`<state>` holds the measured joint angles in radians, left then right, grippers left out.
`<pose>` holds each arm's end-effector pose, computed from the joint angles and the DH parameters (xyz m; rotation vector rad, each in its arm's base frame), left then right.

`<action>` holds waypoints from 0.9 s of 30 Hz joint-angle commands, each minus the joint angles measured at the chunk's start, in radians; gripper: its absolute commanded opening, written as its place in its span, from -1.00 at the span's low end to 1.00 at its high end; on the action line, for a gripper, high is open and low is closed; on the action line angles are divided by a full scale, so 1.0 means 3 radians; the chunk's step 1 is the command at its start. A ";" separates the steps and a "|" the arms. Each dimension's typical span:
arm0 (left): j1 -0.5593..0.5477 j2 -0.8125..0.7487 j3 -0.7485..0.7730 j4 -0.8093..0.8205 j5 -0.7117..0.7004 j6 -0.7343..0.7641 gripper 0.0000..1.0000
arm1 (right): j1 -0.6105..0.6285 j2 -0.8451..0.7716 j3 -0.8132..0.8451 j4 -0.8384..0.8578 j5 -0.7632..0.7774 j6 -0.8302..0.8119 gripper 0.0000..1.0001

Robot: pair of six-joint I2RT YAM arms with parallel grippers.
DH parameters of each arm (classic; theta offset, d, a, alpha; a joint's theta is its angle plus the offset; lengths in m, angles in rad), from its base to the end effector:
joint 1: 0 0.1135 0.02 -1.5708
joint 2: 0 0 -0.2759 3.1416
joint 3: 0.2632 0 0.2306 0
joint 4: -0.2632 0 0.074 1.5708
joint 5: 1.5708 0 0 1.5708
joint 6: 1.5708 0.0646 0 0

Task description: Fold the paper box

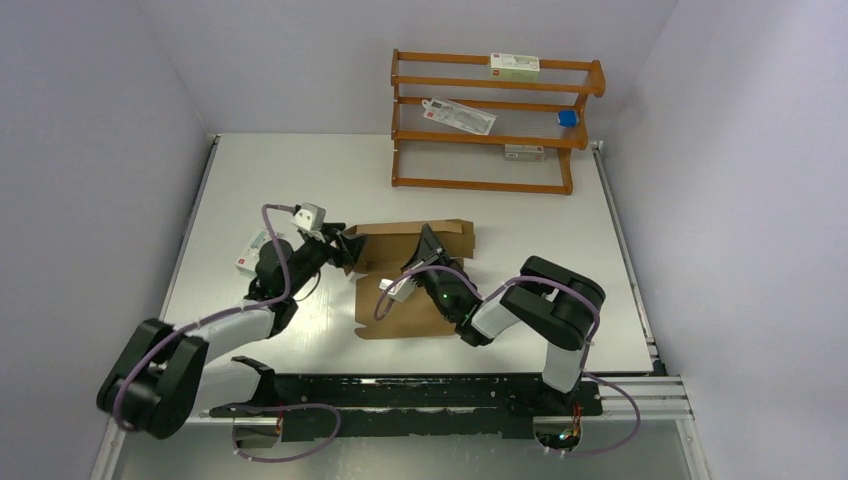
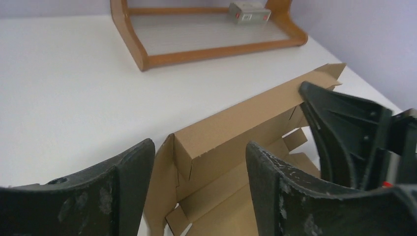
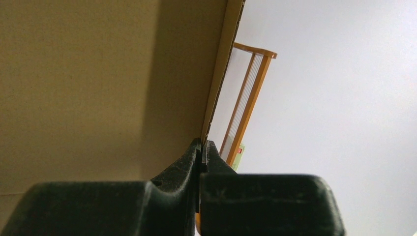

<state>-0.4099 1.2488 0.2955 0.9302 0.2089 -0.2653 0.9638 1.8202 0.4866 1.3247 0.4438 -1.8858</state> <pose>0.2218 -0.1110 0.2252 0.2840 1.6120 -0.6881 0.2116 0.2561 0.1774 -1.5722 0.6026 -1.0565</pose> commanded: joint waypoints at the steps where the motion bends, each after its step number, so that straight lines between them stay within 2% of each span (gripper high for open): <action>1: 0.0112 -0.0406 0.0114 -0.0547 -0.0056 0.0048 0.47 | -0.0098 -0.0092 0.0027 0.0610 -0.0065 -0.0064 -1.00; 6: 0.0604 -0.0545 0.0182 -0.0742 0.0274 -0.0162 0.43 | -0.0113 -0.0141 0.0036 0.0579 -0.0090 -0.0081 -1.00; 11: 0.0832 -0.0334 0.0289 -0.0864 0.0350 -0.0202 0.41 | -0.0112 -0.0142 -0.0021 0.0618 -0.0079 -0.0062 -1.00; 14: 0.0874 -0.0061 0.0418 -0.1024 0.0354 -0.0138 0.40 | -0.0109 -0.0137 -0.0033 0.0627 -0.0075 -0.0061 -1.00; 18: 0.0878 0.0252 0.0509 -0.1047 0.0631 -0.0032 0.35 | -0.0106 -0.0134 -0.0028 0.0620 -0.0069 -0.0062 -1.00; 27: 0.0795 0.0399 0.0485 -0.0957 0.0943 0.0020 0.28 | -0.0104 -0.0137 -0.0021 0.0612 -0.0076 -0.0051 -1.00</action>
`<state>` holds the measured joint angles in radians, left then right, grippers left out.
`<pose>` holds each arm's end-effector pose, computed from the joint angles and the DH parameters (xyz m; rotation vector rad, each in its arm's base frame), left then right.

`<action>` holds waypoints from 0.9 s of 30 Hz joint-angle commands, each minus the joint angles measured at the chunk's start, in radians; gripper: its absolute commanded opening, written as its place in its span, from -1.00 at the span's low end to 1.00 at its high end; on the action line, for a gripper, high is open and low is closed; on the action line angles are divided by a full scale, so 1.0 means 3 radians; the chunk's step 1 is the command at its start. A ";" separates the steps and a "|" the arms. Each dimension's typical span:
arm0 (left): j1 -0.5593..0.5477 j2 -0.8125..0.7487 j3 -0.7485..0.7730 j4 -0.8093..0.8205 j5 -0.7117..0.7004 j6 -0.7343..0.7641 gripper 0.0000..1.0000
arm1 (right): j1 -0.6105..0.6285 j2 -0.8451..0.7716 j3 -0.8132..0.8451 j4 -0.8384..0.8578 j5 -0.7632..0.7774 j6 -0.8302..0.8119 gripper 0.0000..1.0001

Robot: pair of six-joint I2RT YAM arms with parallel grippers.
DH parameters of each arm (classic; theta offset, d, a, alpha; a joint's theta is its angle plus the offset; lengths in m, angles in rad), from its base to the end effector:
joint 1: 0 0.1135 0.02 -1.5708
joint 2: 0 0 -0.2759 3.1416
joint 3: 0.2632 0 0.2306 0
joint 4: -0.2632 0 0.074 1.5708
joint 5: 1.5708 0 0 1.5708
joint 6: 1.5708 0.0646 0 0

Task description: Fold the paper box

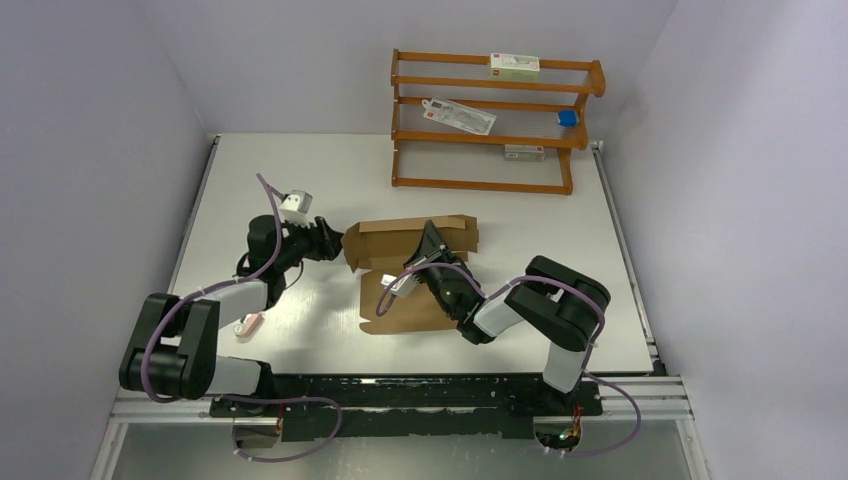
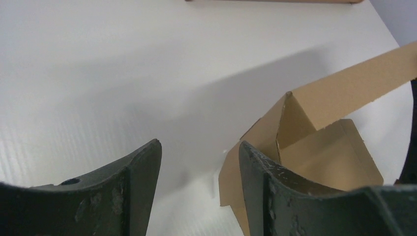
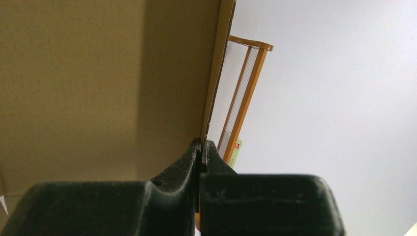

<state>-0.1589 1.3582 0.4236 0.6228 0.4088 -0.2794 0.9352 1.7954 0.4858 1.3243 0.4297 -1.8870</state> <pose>0.2617 -0.0680 0.1989 0.1712 1.9057 -0.6824 0.2173 0.2493 0.1848 -1.5454 0.6130 -1.0695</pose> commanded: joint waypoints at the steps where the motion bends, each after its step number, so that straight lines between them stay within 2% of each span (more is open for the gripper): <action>1: -0.0043 0.0041 0.0052 0.0096 0.0330 0.0064 0.27 | -0.0009 -0.0057 -0.0020 0.0614 -0.0031 -0.0044 -1.00; 11: -0.0169 0.0108 0.0018 0.0331 0.0579 0.0083 0.26 | -0.0008 -0.0035 -0.0016 0.0628 -0.0036 -0.0054 -1.00; 21: -0.0277 0.0217 -0.0129 0.0871 0.0612 -0.0020 0.26 | -0.0003 0.0006 -0.0009 0.0641 -0.0016 -0.0056 -1.00; 27: -0.0312 0.0239 -0.0138 0.0929 0.0639 0.0027 0.28 | 0.0002 0.0002 -0.0010 0.0633 -0.0030 -0.0050 -1.00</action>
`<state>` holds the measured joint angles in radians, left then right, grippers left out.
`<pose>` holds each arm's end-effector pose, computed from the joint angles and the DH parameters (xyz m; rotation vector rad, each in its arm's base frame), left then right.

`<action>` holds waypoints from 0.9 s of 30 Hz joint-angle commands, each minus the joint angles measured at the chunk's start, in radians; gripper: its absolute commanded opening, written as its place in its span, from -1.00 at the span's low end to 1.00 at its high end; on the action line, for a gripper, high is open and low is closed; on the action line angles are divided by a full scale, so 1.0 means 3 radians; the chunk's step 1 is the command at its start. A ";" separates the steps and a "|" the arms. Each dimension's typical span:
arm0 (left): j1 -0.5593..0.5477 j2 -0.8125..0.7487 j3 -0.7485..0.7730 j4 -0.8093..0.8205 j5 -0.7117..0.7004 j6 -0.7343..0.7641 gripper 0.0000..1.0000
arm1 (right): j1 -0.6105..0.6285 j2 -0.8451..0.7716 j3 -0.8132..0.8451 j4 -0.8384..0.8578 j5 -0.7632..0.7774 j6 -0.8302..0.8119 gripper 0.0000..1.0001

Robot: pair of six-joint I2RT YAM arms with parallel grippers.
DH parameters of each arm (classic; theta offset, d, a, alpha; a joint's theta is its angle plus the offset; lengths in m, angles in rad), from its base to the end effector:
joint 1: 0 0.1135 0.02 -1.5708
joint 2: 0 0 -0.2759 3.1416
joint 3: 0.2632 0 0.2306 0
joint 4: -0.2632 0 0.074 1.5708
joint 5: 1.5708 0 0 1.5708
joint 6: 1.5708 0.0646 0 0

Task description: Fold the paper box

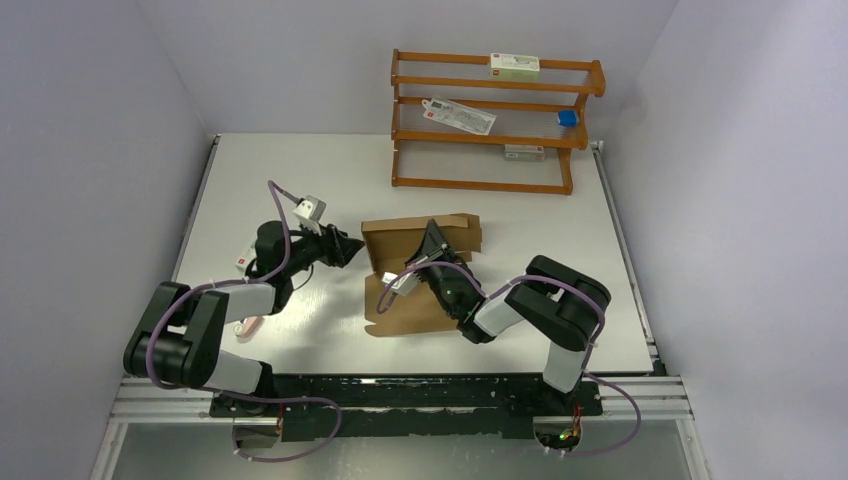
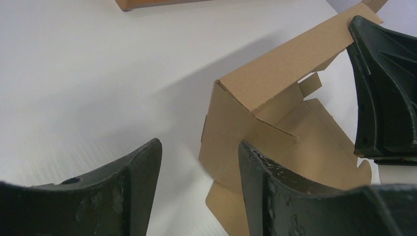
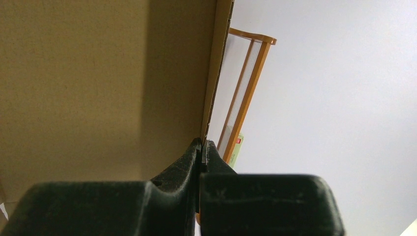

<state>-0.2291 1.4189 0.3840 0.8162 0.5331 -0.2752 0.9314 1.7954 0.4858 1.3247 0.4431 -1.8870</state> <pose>0.2556 -0.0933 0.1973 0.3515 1.8025 -0.8333 0.2187 0.2477 0.1849 -1.5422 0.6275 -1.0823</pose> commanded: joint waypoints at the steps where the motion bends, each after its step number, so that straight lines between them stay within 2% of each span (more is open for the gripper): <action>1: -0.0096 0.0046 0.0000 0.0285 0.0217 0.0020 0.27 | 0.0013 0.0003 -0.0008 0.0633 -0.0076 -0.0051 -1.00; 8: -0.0192 0.0178 -0.0030 0.0482 0.0133 -0.0027 0.26 | 0.0040 0.0013 -0.0023 0.0639 -0.0072 -0.0061 -1.00; 19: -0.0362 0.0174 -0.0092 0.0739 -0.0459 0.0025 0.12 | 0.0106 0.0011 -0.0042 0.0616 -0.0055 -0.0035 -1.00; 27: -0.0484 0.0370 -0.0172 0.1208 -0.0830 0.0058 0.06 | 0.0185 -0.0054 -0.0058 0.0459 -0.0055 0.0011 -1.00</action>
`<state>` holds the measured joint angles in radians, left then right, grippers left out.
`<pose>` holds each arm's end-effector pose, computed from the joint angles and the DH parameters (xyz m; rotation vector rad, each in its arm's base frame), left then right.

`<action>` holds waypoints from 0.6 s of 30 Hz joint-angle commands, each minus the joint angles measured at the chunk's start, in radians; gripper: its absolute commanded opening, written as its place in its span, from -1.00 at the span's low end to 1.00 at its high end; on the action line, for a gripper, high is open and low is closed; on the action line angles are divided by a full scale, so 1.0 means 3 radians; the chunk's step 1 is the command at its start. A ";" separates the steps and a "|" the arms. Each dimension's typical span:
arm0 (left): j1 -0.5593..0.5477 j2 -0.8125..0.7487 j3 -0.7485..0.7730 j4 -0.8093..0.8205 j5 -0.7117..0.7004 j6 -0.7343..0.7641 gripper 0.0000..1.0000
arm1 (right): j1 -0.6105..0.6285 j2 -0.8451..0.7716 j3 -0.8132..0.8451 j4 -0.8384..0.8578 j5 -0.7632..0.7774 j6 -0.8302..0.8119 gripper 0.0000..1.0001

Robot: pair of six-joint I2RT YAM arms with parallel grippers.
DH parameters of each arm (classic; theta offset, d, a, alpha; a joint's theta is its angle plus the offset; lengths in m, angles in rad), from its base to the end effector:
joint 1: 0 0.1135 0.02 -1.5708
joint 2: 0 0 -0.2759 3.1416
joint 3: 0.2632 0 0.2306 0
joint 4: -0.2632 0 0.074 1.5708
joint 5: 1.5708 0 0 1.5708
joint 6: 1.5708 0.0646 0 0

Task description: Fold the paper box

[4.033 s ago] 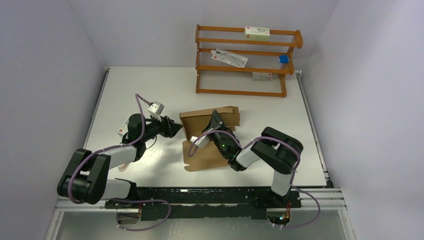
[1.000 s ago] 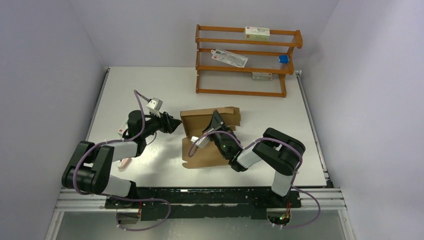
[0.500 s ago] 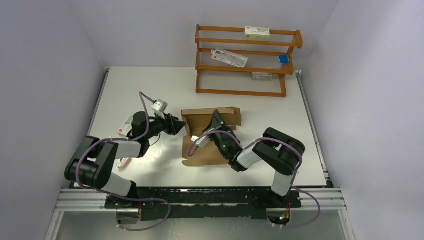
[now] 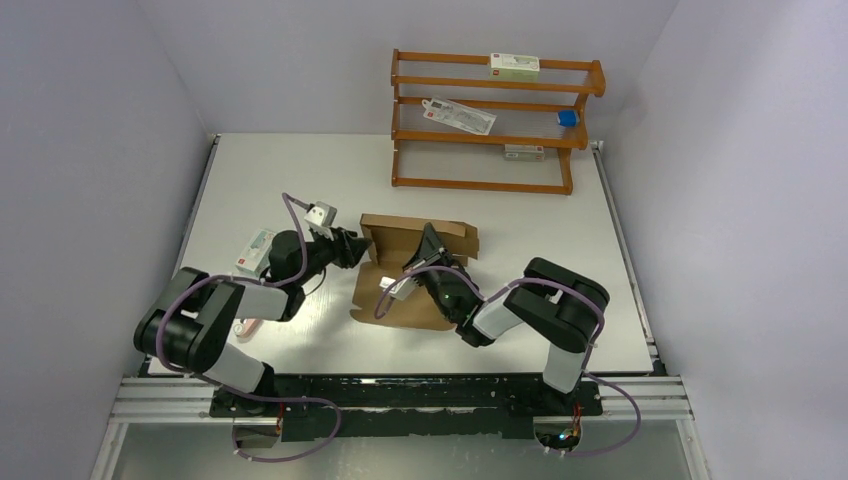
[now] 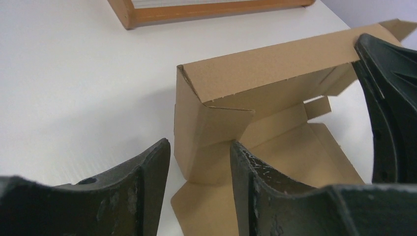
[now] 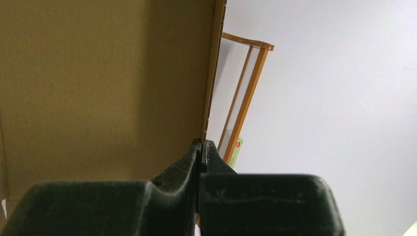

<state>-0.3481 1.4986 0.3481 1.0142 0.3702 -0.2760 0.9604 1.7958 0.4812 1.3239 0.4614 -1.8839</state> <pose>0.2540 -0.1170 0.1916 0.3461 1.7257 -0.7747 0.2115 0.2522 0.1835 -1.5486 0.6211 -1.0715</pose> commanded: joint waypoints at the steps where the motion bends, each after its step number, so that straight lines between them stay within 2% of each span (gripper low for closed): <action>1: -0.0099 0.0130 -0.0075 0.0639 -0.0344 0.0061 0.04 | 0.0095 -0.0063 -0.0051 0.0445 -0.0113 0.0003 -1.00; 7: -0.0161 0.0276 -0.0134 0.1056 -0.0614 0.0052 -0.01 | 0.0146 -0.0081 -0.0070 0.0342 -0.0101 0.0062 -1.00; 18: -0.0169 0.0795 0.0057 0.1597 -0.0541 -0.0012 -0.04 | 0.0170 -0.0283 -0.0053 -0.0233 -0.0165 0.0313 -1.00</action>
<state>-0.3893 1.7042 0.3275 1.3609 0.2092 -0.2760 0.9993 1.7359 0.4637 1.2865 0.4553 -1.8256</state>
